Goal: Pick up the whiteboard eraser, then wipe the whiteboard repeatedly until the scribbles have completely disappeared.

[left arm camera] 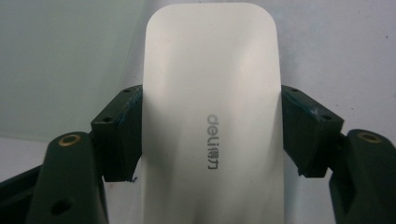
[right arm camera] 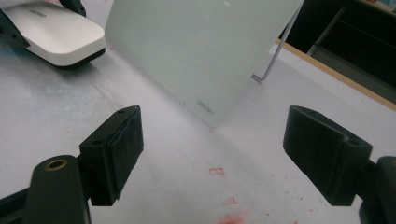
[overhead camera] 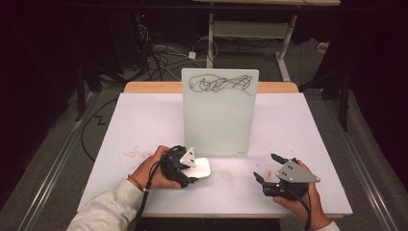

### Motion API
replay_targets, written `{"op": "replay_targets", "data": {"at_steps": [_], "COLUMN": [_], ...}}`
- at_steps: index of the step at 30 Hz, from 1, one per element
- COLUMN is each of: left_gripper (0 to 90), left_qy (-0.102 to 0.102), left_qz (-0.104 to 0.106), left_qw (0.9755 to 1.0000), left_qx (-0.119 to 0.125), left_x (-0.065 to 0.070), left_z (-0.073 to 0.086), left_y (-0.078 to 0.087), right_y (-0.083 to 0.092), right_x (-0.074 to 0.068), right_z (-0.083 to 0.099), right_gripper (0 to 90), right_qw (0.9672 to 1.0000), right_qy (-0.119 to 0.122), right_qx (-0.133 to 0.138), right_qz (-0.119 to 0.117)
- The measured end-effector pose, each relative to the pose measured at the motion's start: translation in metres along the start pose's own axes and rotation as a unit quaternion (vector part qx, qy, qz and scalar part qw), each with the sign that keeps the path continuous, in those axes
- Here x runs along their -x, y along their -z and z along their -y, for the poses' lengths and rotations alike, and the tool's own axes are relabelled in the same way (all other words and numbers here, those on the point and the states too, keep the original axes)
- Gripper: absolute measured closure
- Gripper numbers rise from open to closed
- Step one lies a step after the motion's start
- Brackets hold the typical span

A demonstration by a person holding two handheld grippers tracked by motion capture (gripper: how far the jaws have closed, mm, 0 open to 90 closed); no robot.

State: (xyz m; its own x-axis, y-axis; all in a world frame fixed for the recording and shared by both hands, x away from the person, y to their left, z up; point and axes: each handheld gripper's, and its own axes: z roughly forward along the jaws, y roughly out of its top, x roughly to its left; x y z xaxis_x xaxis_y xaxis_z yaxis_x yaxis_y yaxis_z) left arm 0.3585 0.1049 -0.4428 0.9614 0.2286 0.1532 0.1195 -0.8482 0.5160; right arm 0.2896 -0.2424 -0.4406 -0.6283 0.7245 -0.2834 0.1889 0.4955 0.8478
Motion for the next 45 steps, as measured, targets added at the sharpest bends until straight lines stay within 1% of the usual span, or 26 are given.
{"op": "replay_targets", "data": {"at_steps": [2,4,7,11,13,14,15,16,17,18,20,22,23,24,25,27,28,29,30,32,34,38,41,43,45], "left_gripper": [29.1,29.1,29.2,29.2,29.2,29.2,29.2,29.2,29.2,29.2,29.2,29.2,29.2,29.2,29.2,29.2,29.2,29.2,29.2,29.3,29.2,29.2,29.3,29.2,29.2], "left_qy": [0.008,0.014,0.019,0.024,0.03,0.03,0.032,0.034,0.034,0.038,0.041,0.042,0.042,0.042,0.043,0.043,0.043,0.045,0.045,0.048,0.049,0.047,0.051,0.052,0.053], "left_qz": [-0.011,-0.025,-0.044,-0.072,-0.08,-0.08,-0.09,-0.096,-0.096,-0.1,-0.108,-0.114,-0.114,-0.118,-0.126,-0.133,-0.133,-0.14,-0.147,-0.155,-0.166,-0.181,-0.195,-0.209,-0.218], "left_qw": [0.9998,0.9993,0.998,0.9954,0.9938,0.9938,0.9923,0.9914,0.9914,0.9901,0.9885,0.9874,0.9874,0.9866,0.9853,0.9837,0.9837,0.982,0.9808,0.9791,0.9766,0.9726,0.968,0.964,0.9609], "left_qx": [0.015,0.025,0.04,0.059,0.072,0.072,0.079,0.083,0.083,0.091,0.097,0.102,0.102,0.104,0.108,0.113,0.113,0.118,0.12,0.123,0.128,0.138,0.149,0.155,0.162], "left_x": [-0.001,-0.001,-0.001,0.0,0.0,0.0,0.001,0.001,0.001,0.001,0.001,0.002,0.002,0.003,0.004,0.004,0.004,0.004,0.004,0.004,0.005,0.005,0.005,0.005,0.004], "left_z": [0.002,0.003,0.005,0.006,0.008,0.008,0.009,0.009,0.009,0.01,0.011,0.012,0.012,0.012,0.012,0.012,0.012,0.012,0.012,0.012,0.011,0.007,0.003,0.0,-0.003], "left_y": [0.004,0.007,0.011,0.018,0.022,0.022,0.025,0.026,0.026,0.03,0.033,0.035,0.035,0.036,0.038,0.041,0.041,0.043,0.044,0.046,0.048,0.051,0.055,0.058,0.061], "right_y": [-0.001,-0.002,-0.002,-0.001,0.0,0.0,0.0,0.0,0.001,0.001,0.001,0.002,0.002,0.002,0.002,0.002,0.002,0.002,0.002,0.001,0.002,0.004,0.007,0.009,0.01], "right_x": [0.001,0.001,0.002,0.002,0.002,0.002,0.002,0.002,0.002,0.002,0.002,0.002,0.002,0.002,0.002,0.002,0.002,0.002,0.003,0.003,0.003,0.003,0.003,0.003,0.004], "right_z": [0.0,0.0,0.0,0.0,-0.001,-0.001,-0.001,-0.001,-0.001,-0.001,-0.001,-0.001,-0.001,-0.002,-0.002,-0.002,-0.002,-0.002,-0.002,-0.002,-0.001,0.0,0.0,-0.001,-0.002], "right_gripper": [20.8,20.8,20.8,20.8,20.8,20.8,20.8,20.8,20.8,20.9,20.9,20.9,20.9,20.9,21.0,20.9,20.9,20.9,20.9,20.9,21.2,21.7,21.4,21.2,21.2], "right_qw": [1.0,1.0,1.0,1.0,1.0,0.9999,0.9999,0.9999,0.9999,0.9999,0.9999,0.9999,0.9999,0.9999,0.9999,0.9999,0.9998,0.9998,0.9998,0.9998,0.9998,0.9997,0.9996,0.9994,0.9992], "right_qy": [0.0,0.001,-0.001,-0.001,-0.003,-0.002,-0.002,-0.002,-0.002,-0.001,0.001,0.001,0.001,0.001,0.0,0.001,0.001,0.0,-0.001,0.0,-0.002,-0.001,0.0,-0.001,-0.003], "right_qx": [0.001,0.0,-0.001,0.001,0.003,0.003,0.004,0.004,0.004,0.005,0.007,0.009,0.008,0.008,0.009,0.008,0.008,0.01,0.01,0.008,0.004,0.001,0.008,0.014,0.017], "right_qz": [-0.001,0.001,0.002,0.007,0.008,0.009,0.011,0.011,0.011,0.013,0.012,0.012,0.013,0.013,0.013,0.015,0.016,0.016,0.015,0.017,0.021,0.024,0.027,0.032,0.035]}}
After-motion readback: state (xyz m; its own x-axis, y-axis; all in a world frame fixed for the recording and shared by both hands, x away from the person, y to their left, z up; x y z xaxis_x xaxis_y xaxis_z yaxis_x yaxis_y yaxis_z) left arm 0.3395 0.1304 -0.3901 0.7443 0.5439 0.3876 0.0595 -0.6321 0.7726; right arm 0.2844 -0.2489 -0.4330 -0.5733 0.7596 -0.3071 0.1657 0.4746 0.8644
